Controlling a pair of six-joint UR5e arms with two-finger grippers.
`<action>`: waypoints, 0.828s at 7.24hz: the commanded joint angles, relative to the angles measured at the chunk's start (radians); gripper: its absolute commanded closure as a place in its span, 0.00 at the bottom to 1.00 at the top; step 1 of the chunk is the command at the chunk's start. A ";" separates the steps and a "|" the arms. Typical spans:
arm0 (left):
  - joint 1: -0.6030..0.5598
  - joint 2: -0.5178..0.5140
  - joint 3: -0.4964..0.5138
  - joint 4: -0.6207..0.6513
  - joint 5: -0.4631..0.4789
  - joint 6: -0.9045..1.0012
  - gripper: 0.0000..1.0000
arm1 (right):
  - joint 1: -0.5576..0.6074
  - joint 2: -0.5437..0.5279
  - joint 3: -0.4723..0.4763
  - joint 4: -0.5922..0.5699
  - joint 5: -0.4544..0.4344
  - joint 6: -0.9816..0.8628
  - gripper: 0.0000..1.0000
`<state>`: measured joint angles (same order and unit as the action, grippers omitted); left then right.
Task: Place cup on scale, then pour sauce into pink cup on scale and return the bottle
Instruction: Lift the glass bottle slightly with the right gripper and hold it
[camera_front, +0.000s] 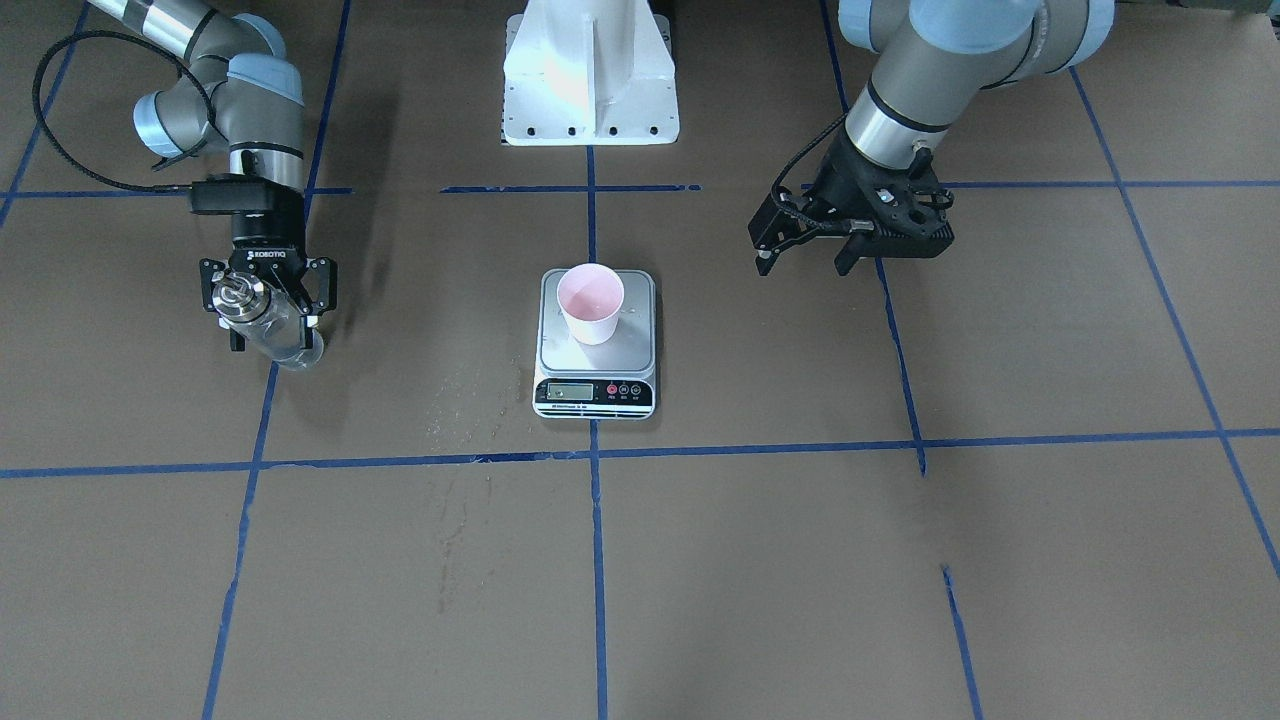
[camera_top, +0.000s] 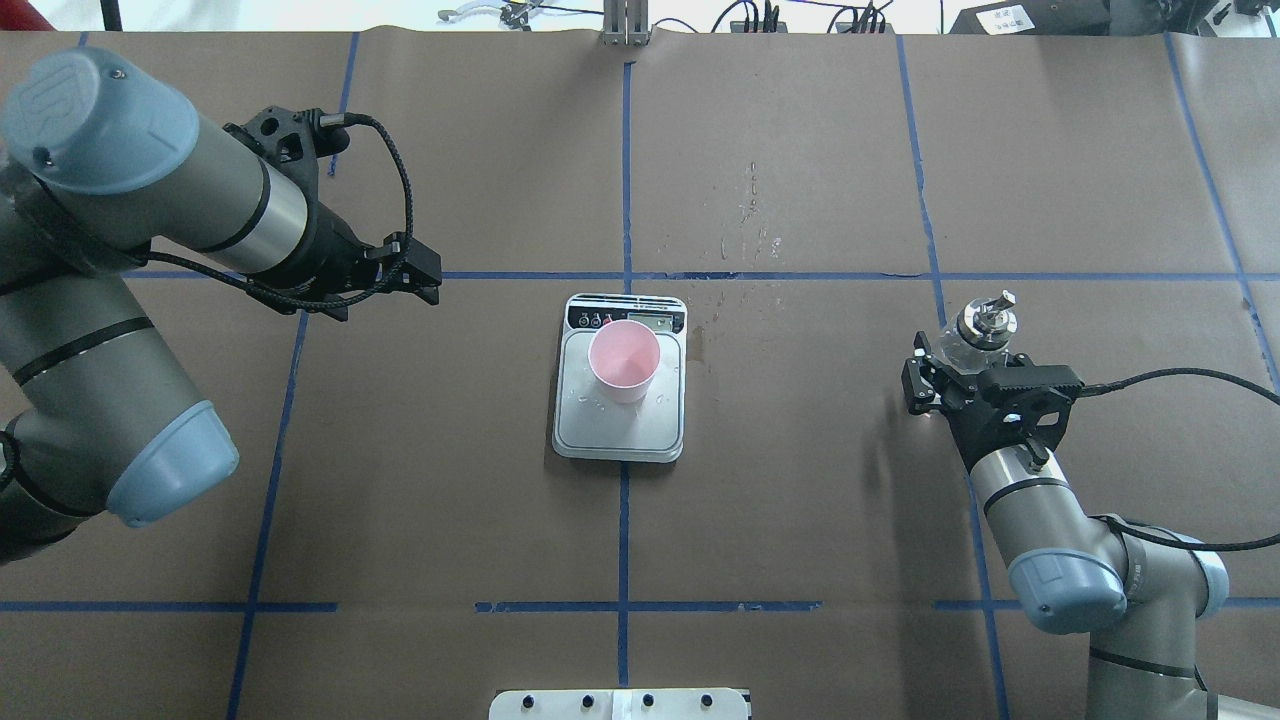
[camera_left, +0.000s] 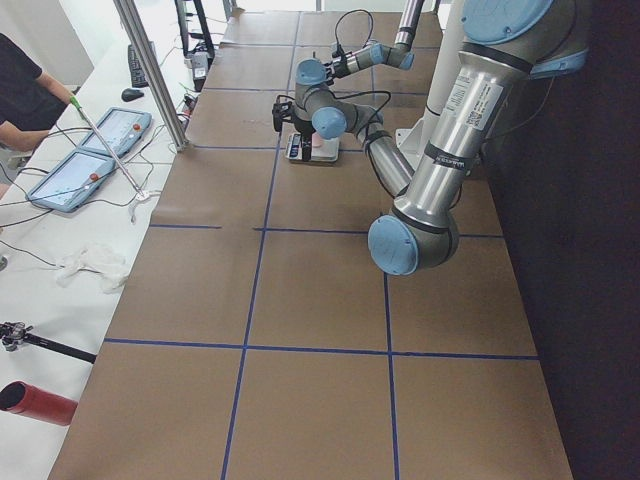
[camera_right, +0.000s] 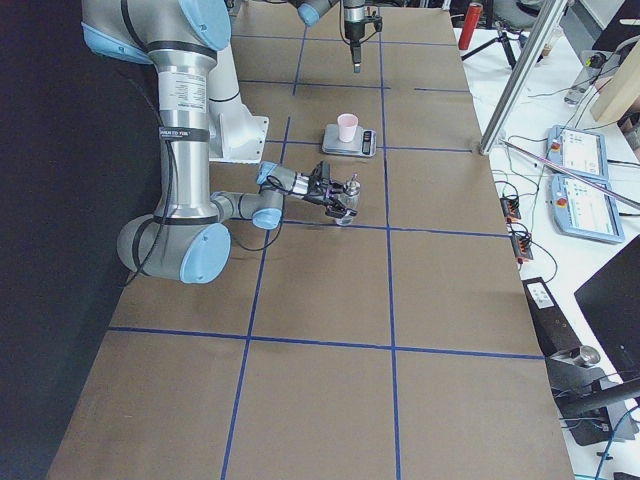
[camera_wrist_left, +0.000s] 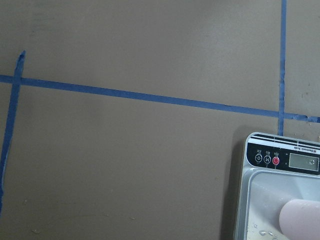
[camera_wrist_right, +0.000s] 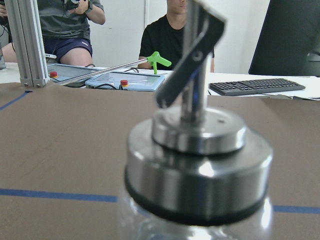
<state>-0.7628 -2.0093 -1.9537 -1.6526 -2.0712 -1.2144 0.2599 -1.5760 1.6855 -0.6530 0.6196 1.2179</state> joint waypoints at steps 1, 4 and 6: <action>-0.003 0.001 -0.002 0.001 -0.001 0.001 0.00 | 0.002 0.001 0.003 0.098 -0.001 -0.050 1.00; -0.004 0.001 -0.007 0.001 -0.001 -0.001 0.00 | 0.001 0.016 0.062 0.150 0.009 -0.210 1.00; -0.006 0.007 -0.007 0.001 -0.001 0.001 0.00 | -0.004 0.057 0.066 0.133 0.043 -0.294 1.00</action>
<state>-0.7672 -2.0061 -1.9598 -1.6521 -2.0724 -1.2145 0.2579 -1.5476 1.7468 -0.5069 0.6500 0.9595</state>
